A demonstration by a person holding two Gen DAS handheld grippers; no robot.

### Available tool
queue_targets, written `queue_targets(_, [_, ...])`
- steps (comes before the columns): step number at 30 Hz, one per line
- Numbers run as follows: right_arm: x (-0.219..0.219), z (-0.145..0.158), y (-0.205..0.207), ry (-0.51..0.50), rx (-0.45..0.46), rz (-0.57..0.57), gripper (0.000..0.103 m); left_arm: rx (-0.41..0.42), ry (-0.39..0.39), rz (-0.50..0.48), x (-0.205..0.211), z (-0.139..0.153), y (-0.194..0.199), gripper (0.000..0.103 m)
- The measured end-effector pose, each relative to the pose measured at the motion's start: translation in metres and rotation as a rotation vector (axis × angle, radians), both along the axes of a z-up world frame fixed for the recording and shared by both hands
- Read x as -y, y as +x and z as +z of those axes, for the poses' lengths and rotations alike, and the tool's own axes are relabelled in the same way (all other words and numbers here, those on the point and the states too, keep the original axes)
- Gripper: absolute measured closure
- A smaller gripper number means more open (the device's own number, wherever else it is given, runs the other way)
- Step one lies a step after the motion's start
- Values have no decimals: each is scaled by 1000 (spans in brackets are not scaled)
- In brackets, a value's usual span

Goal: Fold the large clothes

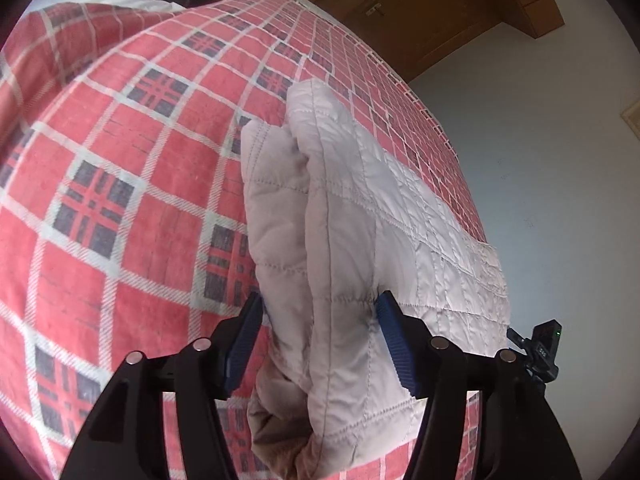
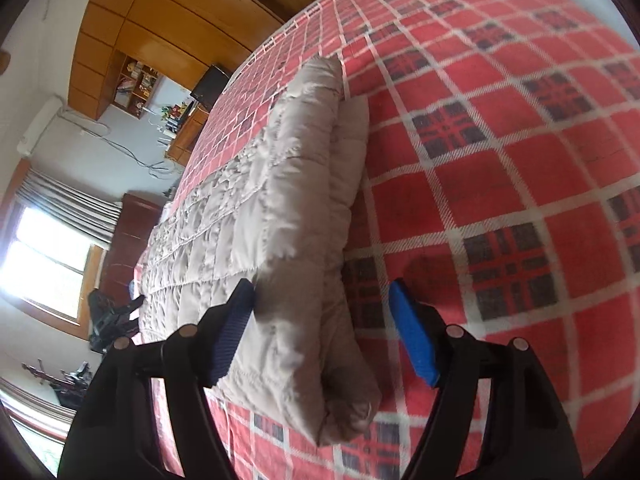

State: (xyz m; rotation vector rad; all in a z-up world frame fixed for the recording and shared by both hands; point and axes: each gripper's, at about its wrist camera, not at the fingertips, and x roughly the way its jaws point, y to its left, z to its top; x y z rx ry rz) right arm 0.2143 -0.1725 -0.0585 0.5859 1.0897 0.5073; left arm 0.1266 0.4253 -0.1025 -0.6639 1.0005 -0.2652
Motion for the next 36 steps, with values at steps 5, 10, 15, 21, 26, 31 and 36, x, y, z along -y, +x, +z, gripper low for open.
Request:
queue_targets(5, [-6, -11, 6, 37, -3, 20, 32, -11, -44, -17, 1, -13, 12, 36])
queue_targets(10, [-27, -10, 10, 21, 8, 69, 32, -8, -44, -36, 10, -19, 26, 27])
queue_targets(15, [-42, -11, 16, 15, 1, 95, 59, 3, -9, -57, 27, -12, 36, 55])
queue_targets(21, [-42, 4, 5, 60, 36, 101, 82, 33, -51, -54, 28, -4, 26, 81])
queue_targets(26, [-34, 33, -15, 76, 84, 108, 87, 86, -91, -58, 31, 18, 11, 85])
queue_targets(31, [-18, 76, -62, 67, 150, 116, 87, 123, -95, -143, 55, 50, -34, 85])
queue_targets(36, [18, 102, -131, 49, 193, 108, 87, 148, -105, -234, 84, 70, -89, 84])
